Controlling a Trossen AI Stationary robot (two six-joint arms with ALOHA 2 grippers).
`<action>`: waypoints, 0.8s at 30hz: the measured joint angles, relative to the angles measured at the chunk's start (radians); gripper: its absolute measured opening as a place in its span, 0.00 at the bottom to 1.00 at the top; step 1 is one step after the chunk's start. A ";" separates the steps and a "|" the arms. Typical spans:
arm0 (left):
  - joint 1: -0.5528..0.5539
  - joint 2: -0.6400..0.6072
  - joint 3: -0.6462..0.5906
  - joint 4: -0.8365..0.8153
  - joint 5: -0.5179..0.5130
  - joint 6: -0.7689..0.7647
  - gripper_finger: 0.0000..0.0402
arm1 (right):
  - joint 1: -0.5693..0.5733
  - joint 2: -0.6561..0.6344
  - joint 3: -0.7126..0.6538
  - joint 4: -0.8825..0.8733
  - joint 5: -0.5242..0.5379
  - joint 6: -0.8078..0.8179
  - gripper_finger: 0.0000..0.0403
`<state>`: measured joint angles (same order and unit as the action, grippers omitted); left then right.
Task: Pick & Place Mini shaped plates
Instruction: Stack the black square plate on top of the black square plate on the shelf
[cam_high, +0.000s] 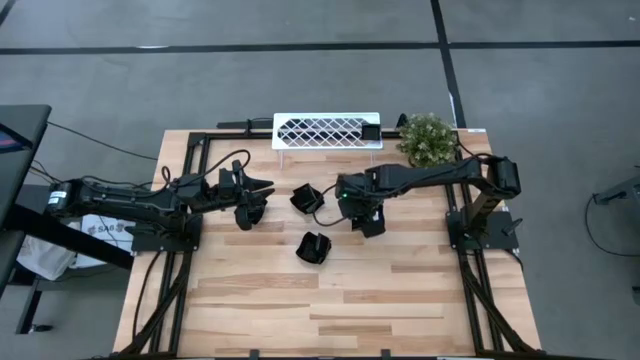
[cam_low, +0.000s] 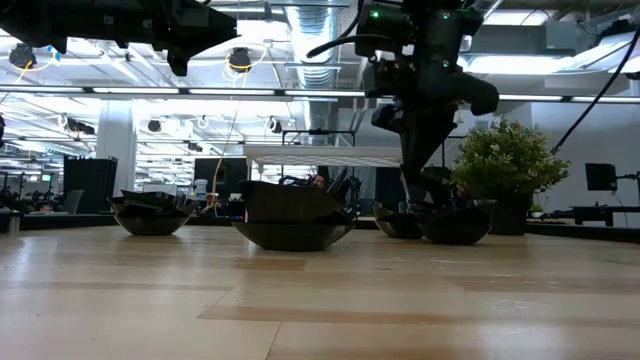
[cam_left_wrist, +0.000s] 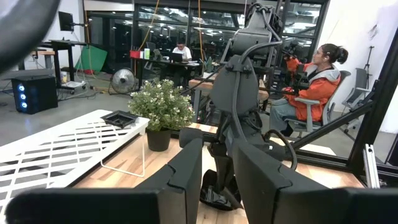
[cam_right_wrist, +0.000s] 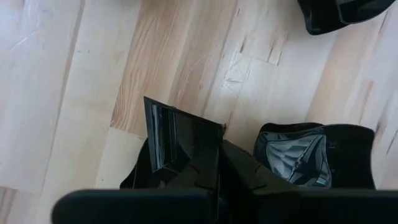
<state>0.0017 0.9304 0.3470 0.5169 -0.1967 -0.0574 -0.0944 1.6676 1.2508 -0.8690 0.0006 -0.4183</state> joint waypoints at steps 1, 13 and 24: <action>0.000 0.000 0.000 0.000 0.000 0.000 0.23 | 0.000 0.000 0.007 -0.006 0.000 0.000 0.02; 0.000 0.000 0.000 0.000 0.000 0.000 0.23 | 0.000 0.000 0.098 -0.125 0.000 0.008 0.02; 0.000 0.000 0.000 0.000 0.000 0.000 0.23 | -0.079 0.000 0.293 -0.267 0.000 0.008 0.02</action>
<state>0.0013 0.9304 0.3470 0.5170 -0.1968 -0.0578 -0.1731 1.6676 1.5434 -1.1364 0.0006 -0.4103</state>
